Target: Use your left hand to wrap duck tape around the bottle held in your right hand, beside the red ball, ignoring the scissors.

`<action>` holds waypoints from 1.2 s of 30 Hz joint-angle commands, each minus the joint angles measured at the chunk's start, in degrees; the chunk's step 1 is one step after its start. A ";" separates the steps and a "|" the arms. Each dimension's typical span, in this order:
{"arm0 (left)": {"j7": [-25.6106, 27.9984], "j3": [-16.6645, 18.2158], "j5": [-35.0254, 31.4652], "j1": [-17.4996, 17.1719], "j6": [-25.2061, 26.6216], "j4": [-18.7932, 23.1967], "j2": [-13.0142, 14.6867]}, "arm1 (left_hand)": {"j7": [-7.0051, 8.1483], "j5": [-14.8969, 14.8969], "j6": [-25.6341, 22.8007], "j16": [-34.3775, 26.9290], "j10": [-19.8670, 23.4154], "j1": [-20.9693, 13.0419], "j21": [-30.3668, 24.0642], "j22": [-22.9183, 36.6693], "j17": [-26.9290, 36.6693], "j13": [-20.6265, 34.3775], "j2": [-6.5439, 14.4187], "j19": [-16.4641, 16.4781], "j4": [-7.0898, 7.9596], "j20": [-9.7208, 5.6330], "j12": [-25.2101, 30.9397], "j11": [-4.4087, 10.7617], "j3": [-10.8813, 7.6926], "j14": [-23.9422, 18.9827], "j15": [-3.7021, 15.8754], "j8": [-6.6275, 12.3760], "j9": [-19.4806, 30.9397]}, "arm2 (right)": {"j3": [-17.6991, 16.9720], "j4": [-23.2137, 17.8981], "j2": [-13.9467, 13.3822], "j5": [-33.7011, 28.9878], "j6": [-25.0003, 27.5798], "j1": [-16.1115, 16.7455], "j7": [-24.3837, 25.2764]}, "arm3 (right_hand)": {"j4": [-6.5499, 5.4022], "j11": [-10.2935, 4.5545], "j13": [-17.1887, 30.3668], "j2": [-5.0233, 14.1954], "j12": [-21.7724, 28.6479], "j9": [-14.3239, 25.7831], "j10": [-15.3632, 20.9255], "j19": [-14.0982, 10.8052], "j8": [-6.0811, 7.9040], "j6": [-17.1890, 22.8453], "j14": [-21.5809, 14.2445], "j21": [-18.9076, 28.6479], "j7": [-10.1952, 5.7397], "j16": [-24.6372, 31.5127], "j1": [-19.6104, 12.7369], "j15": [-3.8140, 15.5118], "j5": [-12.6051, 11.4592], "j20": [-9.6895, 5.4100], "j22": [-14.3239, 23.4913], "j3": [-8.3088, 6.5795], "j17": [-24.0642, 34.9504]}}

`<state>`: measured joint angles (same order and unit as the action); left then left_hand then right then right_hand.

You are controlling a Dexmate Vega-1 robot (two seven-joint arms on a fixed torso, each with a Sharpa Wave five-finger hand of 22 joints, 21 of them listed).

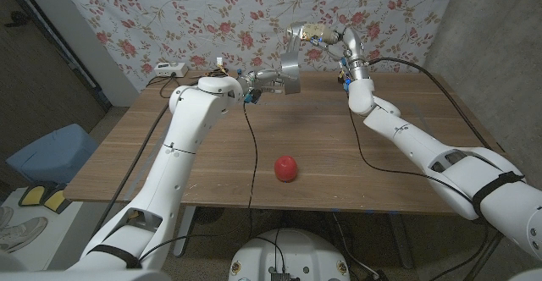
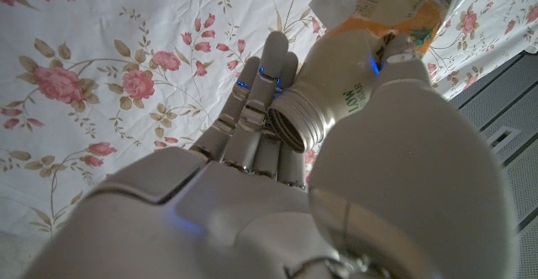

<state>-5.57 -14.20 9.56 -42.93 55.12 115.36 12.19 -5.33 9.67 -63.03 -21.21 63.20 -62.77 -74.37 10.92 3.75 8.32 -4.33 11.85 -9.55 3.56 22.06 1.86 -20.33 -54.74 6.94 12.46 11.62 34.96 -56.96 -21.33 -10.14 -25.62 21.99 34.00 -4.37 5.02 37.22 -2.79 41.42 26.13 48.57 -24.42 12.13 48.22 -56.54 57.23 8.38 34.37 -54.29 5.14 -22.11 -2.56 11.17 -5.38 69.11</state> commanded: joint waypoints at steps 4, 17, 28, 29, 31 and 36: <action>2.30 -0.89 -0.72 0.22 -4.93 -1.70 0.23 | -1.07 0.36 -1.23 -0.28 6.26 -10.16 -0.40 -0.07 21.74 10.09 11.37 0.01 0.52 -0.39 0.77 5.41 0.54 -1.74 6.51 -0.09 0.21 | -7.63 -7.55 0.02 27.79 5.32 3.62 -37.29 | -1.57 -5.81 0.29 12.51 0.77 0.43 12.90 -1.07 0.43 16.23 -4.73 1.16 -7.77 1.21 -13.48 6.96 0.86 -3.88 0.24 -3.05 0.42; 3.56 -2.07 -1.20 0.57 -7.04 -2.27 0.61 | -1.04 0.39 -1.27 -0.18 6.49 -10.27 -0.51 -0.10 21.82 10.03 11.36 0.02 0.46 -0.68 0.69 5.58 0.73 -1.89 6.57 -0.16 0.23 | -16.91 -2.49 4.50 46.08 25.14 0.72 -64.77 | -0.23 -4.13 -0.39 12.57 0.57 0.63 14.78 -1.68 0.31 17.33 -6.56 2.95 -5.40 2.89 -15.16 6.70 2.16 -1.98 0.29 -4.22 0.22; 4.56 -3.20 -2.02 1.08 -6.63 -2.16 0.84 | -0.96 0.40 -1.51 -0.12 6.49 -10.35 -0.59 -0.12 21.84 10.07 11.33 0.11 0.42 -0.80 0.63 5.57 0.86 -2.01 6.61 -0.11 0.24 | -25.60 9.24 9.14 52.14 39.49 -4.50 -77.77 | 0.83 -4.25 -0.28 12.38 0.66 0.83 15.79 -2.34 0.18 17.94 -7.58 4.36 -4.24 4.30 -16.27 6.42 2.96 -1.02 0.22 -5.09 0.67; 4.67 -3.36 -2.17 1.13 -6.60 -2.22 0.86 | -0.99 0.40 -1.44 -0.10 6.50 -10.32 -0.59 -0.12 21.87 10.11 11.35 0.07 0.45 -0.79 0.64 5.56 0.87 -1.99 6.55 -0.14 0.24 | -26.36 9.64 9.37 52.45 40.71 -4.65 -78.39 | 1.13 -4.36 -0.53 12.38 0.61 0.92 16.26 -2.69 0.17 18.09 -8.04 4.77 -3.87 4.79 -16.59 6.47 3.10 -0.70 0.19 -5.38 0.77; 4.60 -3.60 -2.29 1.27 -6.58 -2.40 0.93 | -0.97 0.40 -1.48 -0.09 6.63 -10.36 -0.64 -0.12 21.90 10.03 11.34 0.17 0.43 -0.86 0.62 5.53 0.91 -2.01 6.58 -0.15 0.25 | -27.76 10.25 9.86 52.95 42.96 -4.92 -79.38 | 1.53 -4.44 -1.06 12.37 0.48 0.81 17.01 -3.18 0.16 18.60 -8.71 5.27 -3.57 5.38 -17.01 6.70 3.23 -0.46 0.13 -5.77 0.85; 5.17 -4.54 -3.40 1.42 -6.79 -2.22 1.28 | -0.97 0.41 -1.43 -0.02 6.64 -10.40 -0.68 -0.13 21.86 10.15 11.31 0.17 0.41 -0.87 0.64 5.55 0.99 -2.13 6.61 -0.20 0.25 | -30.90 8.58 10.69 54.53 49.47 -4.35 -79.78 | 2.96 -3.98 -1.64 12.11 0.51 0.88 18.72 -4.58 0.12 19.41 -10.64 6.68 -2.45 7.03 -18.40 6.22 3.50 1.09 -0.10 -7.12 0.92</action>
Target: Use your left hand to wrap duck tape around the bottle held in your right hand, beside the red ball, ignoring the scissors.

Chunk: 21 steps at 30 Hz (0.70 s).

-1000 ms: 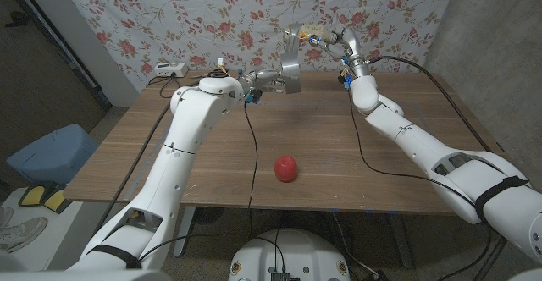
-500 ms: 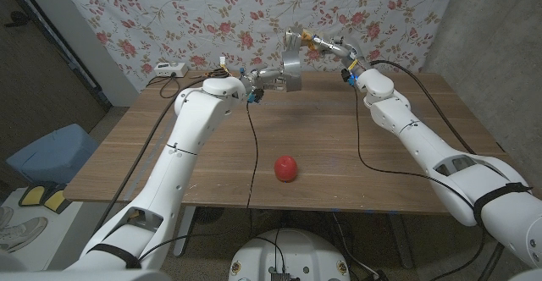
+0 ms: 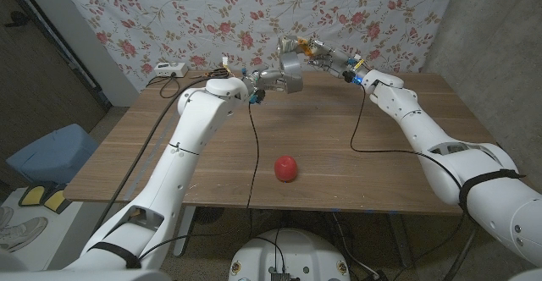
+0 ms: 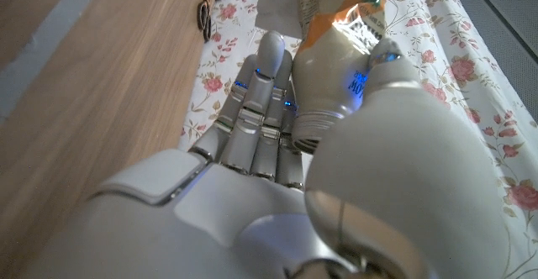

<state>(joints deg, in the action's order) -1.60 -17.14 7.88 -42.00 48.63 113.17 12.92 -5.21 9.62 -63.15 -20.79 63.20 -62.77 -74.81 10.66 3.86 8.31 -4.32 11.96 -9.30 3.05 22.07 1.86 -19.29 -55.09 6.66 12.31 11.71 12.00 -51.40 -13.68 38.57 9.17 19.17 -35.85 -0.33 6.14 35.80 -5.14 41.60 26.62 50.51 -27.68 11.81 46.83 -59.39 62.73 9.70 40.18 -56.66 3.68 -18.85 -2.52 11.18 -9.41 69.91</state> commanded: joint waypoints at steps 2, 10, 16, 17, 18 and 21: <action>1.69 -2.34 -2.69 0.56 -0.13 0.38 0.98 | -1.07 0.46 -1.33 -0.43 6.68 -10.42 -0.25 0.13 21.78 10.10 11.32 0.03 0.18 -0.35 0.60 5.45 -0.03 -1.79 6.87 -0.05 0.16 | -9.03 1.94 3.22 6.37 16.75 -1.16 -9.71 | -0.58 -4.47 -0.01 14.49 0.73 0.73 17.72 -1.55 0.53 20.84 -8.20 1.53 -3.55 1.67 -16.47 7.60 0.33 1.47 -0.20 -3.62 0.14; 2.25 -3.13 -4.45 0.26 1.36 1.79 1.47 | -1.01 0.47 -1.46 -0.41 6.80 -10.56 -0.33 0.12 21.91 10.08 11.25 0.13 0.10 -0.54 0.56 5.57 0.06 -1.84 6.93 -0.03 0.17 | -11.79 0.76 3.75 5.60 16.24 0.00 -7.64 | -0.02 -4.27 -0.11 14.36 0.67 1.46 18.24 -2.28 0.75 21.15 -8.63 2.31 -2.86 2.56 -16.57 7.47 0.73 1.89 -0.38 -4.47 0.23; 2.31 -3.56 -5.35 0.86 2.75 1.92 1.41 | -1.08 0.46 -1.52 -0.43 6.92 -10.79 -0.37 0.12 21.93 10.08 11.18 0.16 -0.02 -0.54 0.55 5.51 0.16 -1.99 7.01 -0.04 0.18 | -12.67 4.52 4.33 5.07 17.02 -1.05 -8.60 | 0.56 -3.92 -0.19 14.02 0.62 1.52 18.52 -2.35 0.66 21.31 -8.93 2.54 -2.53 3.10 -16.79 7.20 0.99 2.01 -0.51 -5.01 0.25; 2.43 -3.75 -5.71 0.99 2.93 1.96 1.50 | -1.08 0.45 -1.59 -0.47 6.97 -10.78 -0.38 0.12 21.96 10.06 11.17 0.18 0.00 -0.59 0.55 5.54 0.19 -2.06 6.99 -0.01 0.18 | -12.80 5.25 4.37 5.06 17.46 -1.36 -9.01 | 0.63 -3.87 -0.32 13.99 0.56 1.58 18.63 -2.41 0.70 21.41 -9.00 2.59 -2.49 3.20 -16.80 7.13 1.04 2.02 -0.53 -5.10 0.25; 2.61 -3.85 -6.02 1.04 2.99 2.00 1.51 | -1.11 0.45 -1.51 -0.44 6.92 -10.78 -0.40 0.12 21.95 10.09 11.19 0.18 0.02 -0.54 0.53 5.66 0.22 -2.09 6.99 -0.06 0.18 | -13.07 5.86 4.51 5.17 17.96 -1.59 -9.25 | 0.82 -3.95 -0.31 13.91 0.55 1.67 18.70 -2.41 0.74 21.57 -9.02 2.66 -2.40 3.36 -16.84 7.21 1.17 2.03 -0.58 -5.32 0.25; 3.59 -5.10 -8.12 1.19 2.25 2.44 2.42 | -1.15 0.46 -1.49 -0.29 6.93 -10.69 -0.43 0.12 21.89 10.12 11.32 0.17 0.16 -0.49 0.52 5.52 0.26 -2.01 6.81 -0.08 0.18 | -13.20 8.09 4.52 4.74 19.53 -2.85 -10.18 | 1.00 -4.03 -0.22 13.88 0.61 1.84 18.85 -2.42 0.74 21.54 -9.01 2.75 -2.40 3.54 -16.80 7.27 1.34 2.03 -0.62 -5.58 0.25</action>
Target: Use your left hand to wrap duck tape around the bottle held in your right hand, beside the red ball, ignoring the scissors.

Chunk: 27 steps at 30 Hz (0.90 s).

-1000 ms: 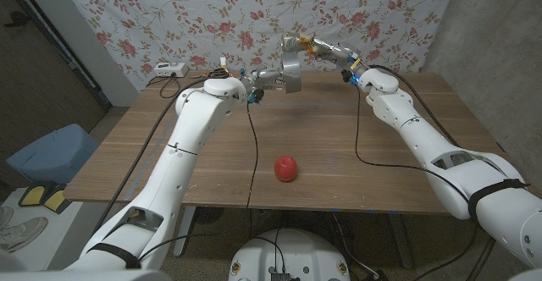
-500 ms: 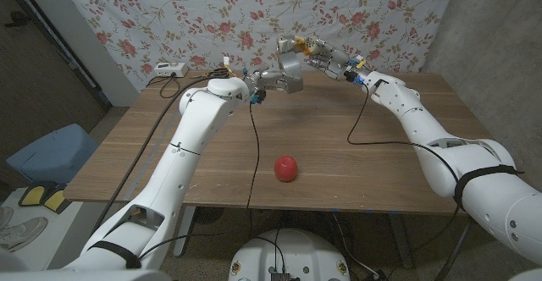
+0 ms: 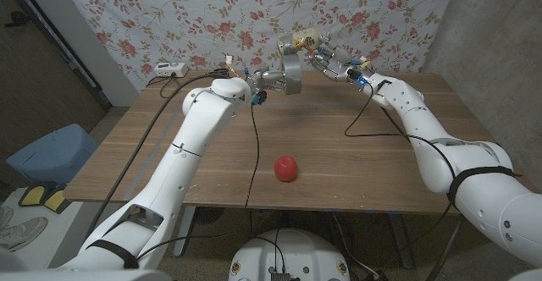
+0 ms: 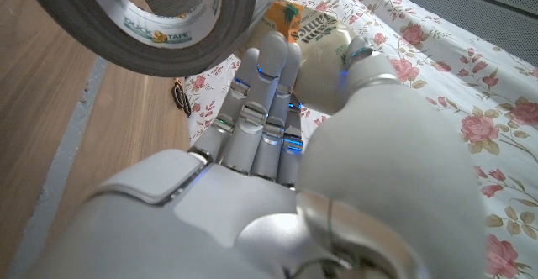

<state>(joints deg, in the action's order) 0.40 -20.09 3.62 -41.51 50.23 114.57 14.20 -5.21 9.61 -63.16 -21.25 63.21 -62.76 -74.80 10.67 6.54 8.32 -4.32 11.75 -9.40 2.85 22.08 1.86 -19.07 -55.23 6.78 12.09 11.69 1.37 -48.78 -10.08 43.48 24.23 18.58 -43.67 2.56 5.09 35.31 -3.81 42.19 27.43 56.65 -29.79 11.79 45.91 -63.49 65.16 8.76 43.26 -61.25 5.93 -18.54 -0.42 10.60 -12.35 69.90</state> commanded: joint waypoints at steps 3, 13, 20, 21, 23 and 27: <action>4.02 -4.86 -8.04 0.62 -2.46 1.56 2.97 | -1.01 0.47 -1.37 0.26 6.77 -10.71 -0.44 0.10 19.16 10.17 11.34 0.36 0.28 -0.30 0.44 5.64 0.06 -1.84 6.74 0.08 0.21 | -2.65 6.66 0.91 -0.66 6.99 -3.19 -2.20 | -1.78 -3.16 0.17 12.57 -0.10 0.85 12.71 -0.60 0.60 22.63 -4.87 0.52 -1.65 0.68 -12.03 5.05 1.33 -0.03 -0.10 -2.96 0.25; 6.97 -8.10 -14.68 -0.04 -12.65 0.34 6.01 | 0.36 0.60 -0.62 1.02 5.79 -9.78 -0.15 0.03 19.27 10.77 11.86 -0.50 0.98 -0.51 0.20 5.83 0.17 -0.81 6.48 -0.17 0.26 | -3.49 4.40 1.05 -1.94 10.60 -2.68 1.13 | -1.34 -3.05 0.26 12.69 -0.21 0.31 12.75 -1.03 0.07 22.66 -4.88 0.90 -1.81 1.24 -11.50 5.19 2.60 0.21 -0.24 -4.02 0.17; 6.63 -11.45 -20.69 1.52 -10.62 1.52 8.36 | 0.61 0.69 0.07 1.29 5.26 -8.91 0.03 -0.02 19.38 11.22 12.26 -0.84 1.55 -0.05 0.11 6.14 0.28 -0.61 6.26 -0.34 0.29 | -3.46 2.42 0.76 -2.93 8.53 -1.74 2.43 | -1.12 -3.18 -0.01 12.80 -0.53 0.38 12.70 -0.66 -0.04 22.50 -4.46 0.94 -2.02 1.46 -10.96 5.23 3.58 0.05 -0.29 -4.75 0.15; 6.45 -12.30 -21.97 1.95 -10.05 1.67 8.83 | 0.74 0.71 0.22 1.39 5.05 -8.61 0.09 -0.03 19.35 11.34 12.39 -0.99 1.75 0.15 0.06 6.22 0.29 -0.57 6.15 -0.37 0.30 | -3.46 2.13 0.77 -3.05 8.31 -1.57 2.83 | -1.08 -3.23 -0.19 12.80 -0.61 0.33 12.79 -0.72 -0.07 22.54 -4.38 0.98 -1.93 1.47 -10.90 5.18 3.69 0.04 -0.29 -4.83 0.14; 6.44 -13.71 -24.37 2.54 -9.12 1.90 9.35 | 0.78 0.73 0.44 1.52 4.83 -8.29 0.17 -0.04 19.27 11.44 12.60 -1.19 1.99 0.27 -0.01 6.26 0.25 -0.54 5.99 -0.43 0.30 | -3.60 2.51 0.84 -3.03 7.95 -1.65 2.88 | -1.02 -3.23 0.14 12.81 -0.54 0.30 12.55 -0.63 -0.13 22.47 -4.28 1.00 -1.91 1.53 -10.73 5.16 3.97 0.05 -0.30 -5.04 0.13; 6.10 -17.06 -30.30 4.09 -6.42 2.52 10.52 | 0.99 0.77 0.56 1.78 4.60 -7.96 0.21 -0.06 19.10 11.59 12.72 -1.19 2.17 0.35 -0.06 6.32 0.17 -0.44 5.98 -0.42 0.30 | -3.90 2.44 1.00 -2.88 7.33 -1.50 3.03 | -0.94 -3.16 -0.23 12.81 -0.80 0.21 12.59 -0.35 -0.22 22.42 -4.13 0.98 -1.89 1.63 -10.44 5.14 4.38 0.03 -0.31 -5.32 0.11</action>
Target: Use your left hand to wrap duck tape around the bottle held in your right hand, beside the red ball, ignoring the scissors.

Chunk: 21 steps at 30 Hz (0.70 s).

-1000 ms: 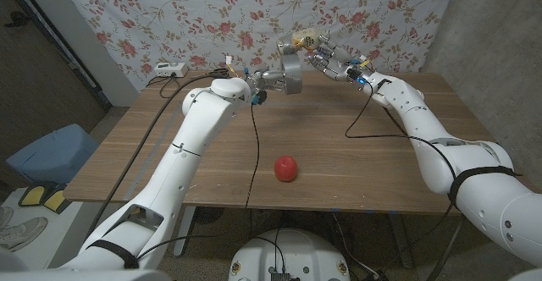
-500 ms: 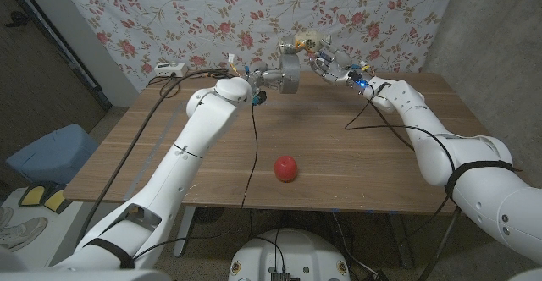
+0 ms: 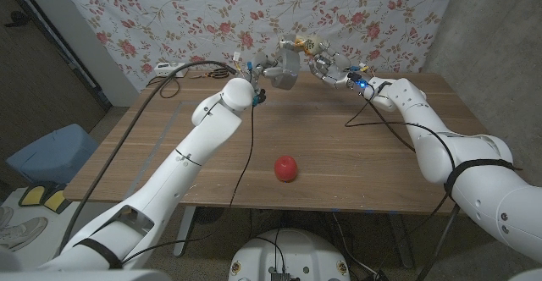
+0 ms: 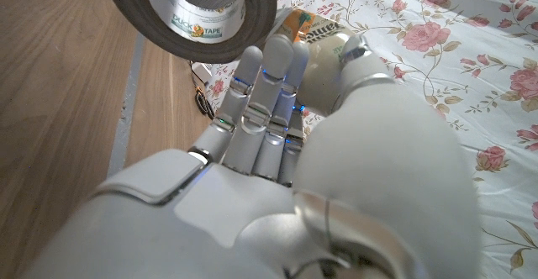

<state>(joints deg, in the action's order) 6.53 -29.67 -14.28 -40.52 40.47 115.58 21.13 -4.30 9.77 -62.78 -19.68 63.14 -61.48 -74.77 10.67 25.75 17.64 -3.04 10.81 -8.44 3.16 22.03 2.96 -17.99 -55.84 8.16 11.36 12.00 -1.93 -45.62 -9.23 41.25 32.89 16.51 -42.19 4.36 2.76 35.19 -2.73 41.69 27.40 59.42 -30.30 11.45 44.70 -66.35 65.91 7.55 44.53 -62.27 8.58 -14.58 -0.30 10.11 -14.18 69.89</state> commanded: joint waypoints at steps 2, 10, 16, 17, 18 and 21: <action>-0.63 -8.93 -15.10 3.78 4.92 1.89 3.96 | 0.07 0.63 0.39 0.33 4.45 -9.06 0.23 -0.08 -0.16 2.36 11.47 -0.39 1.29 0.17 -0.07 5.17 -0.93 0.22 4.58 0.26 -0.02 | -0.66 -1.33 0.17 -0.64 -1.58 0.88 1.74 | -2.69 -0.88 -0.05 11.73 -0.28 0.27 9.82 0.11 0.14 23.61 -1.25 0.28 -0.70 0.42 -9.30 2.46 0.61 -0.06 0.18 -3.65 0.11; -3.33 -12.51 -23.72 5.10 9.89 2.72 3.95 | 0.66 0.70 0.93 0.68 4.21 -8.49 0.37 -0.12 -0.32 2.73 11.58 -0.50 1.53 0.44 -0.09 5.46 -1.05 0.33 4.58 0.20 0.00 | 1.37 -7.77 -1.12 -2.32 -2.43 3.78 3.93 | -2.46 -1.11 -0.21 11.72 -0.46 0.19 9.84 0.20 0.05 23.52 -1.06 0.42 -0.77 0.67 -8.65 2.45 1.45 -0.09 0.16 -4.35 0.08; -5.68 -12.61 -25.86 4.63 10.64 3.61 4.01 | 0.67 0.74 0.68 0.70 4.27 -8.44 0.37 -0.14 -0.34 2.97 11.43 -0.26 1.36 0.35 -0.03 5.50 -1.15 0.08 4.82 0.40 0.00 | 4.14 -11.77 -3.10 -4.28 -2.29 5.22 5.80 | -2.26 -0.97 -0.14 11.72 -0.49 0.01 9.81 0.21 -0.03 23.55 -1.01 0.50 -0.68 0.82 -8.37 2.35 1.84 -0.05 0.15 -4.79 0.06; -5.94 -12.58 -26.16 4.51 10.74 3.75 3.95 | 0.64 0.75 0.63 0.73 4.31 -8.44 0.39 -0.15 -0.35 2.99 11.43 -0.28 1.33 0.28 -0.01 5.50 -1.17 0.08 4.84 0.43 0.00 | 4.49 -12.67 -3.40 -4.65 -2.48 5.60 6.48 | -2.21 -0.98 -0.19 11.72 -0.50 0.02 9.87 0.21 -0.03 23.52 -0.95 0.52 -0.61 0.83 -8.32 2.36 1.91 -0.04 0.15 -4.89 0.06; -6.63 -12.74 -26.62 4.59 11.11 4.04 4.10 | 0.56 0.75 0.60 0.74 4.32 -8.40 0.40 -0.15 -0.35 3.02 11.42 -0.27 1.34 0.28 -0.01 5.51 -1.18 0.09 4.79 0.45 0.00 | 5.21 -13.14 -3.94 -5.31 -2.84 5.65 6.57 | -2.17 -0.83 -0.16 11.72 -0.50 0.01 9.85 0.21 -0.01 23.55 -0.98 0.54 -0.64 0.87 -8.30 2.34 1.97 -0.04 0.15 -4.96 0.05; -8.90 -12.89 -27.25 4.75 11.98 4.64 4.32 | 0.59 0.76 0.57 0.73 4.34 -8.47 0.43 -0.15 -0.32 3.09 11.39 -0.30 1.23 0.21 0.01 5.45 -1.23 0.00 4.91 0.49 0.00 | 7.28 -14.71 -5.48 -7.03 -3.39 5.82 6.97 | -2.04 -0.85 -0.29 11.70 -0.59 -0.04 9.88 0.25 -0.03 23.57 -0.93 0.57 -0.65 0.92 -8.22 2.31 2.11 -0.01 0.15 -5.16 0.05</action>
<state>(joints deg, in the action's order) 2.62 -40.94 -36.21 -36.16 49.22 118.44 24.85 -3.48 10.16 -61.97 -18.97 62.48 -61.16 -74.32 10.39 25.14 18.46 -2.72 10.61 -8.20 3.37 21.46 3.59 -17.76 -55.68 8.29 11.51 11.81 0.45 -53.85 -11.07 38.36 30.89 20.28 -37.93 5.60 2.67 34.77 -2.72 41.25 27.11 59.51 -30.30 11.02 44.70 -66.37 66.13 7.54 44.97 -62.26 8.57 -12.80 -0.30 10.12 -15.47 69.74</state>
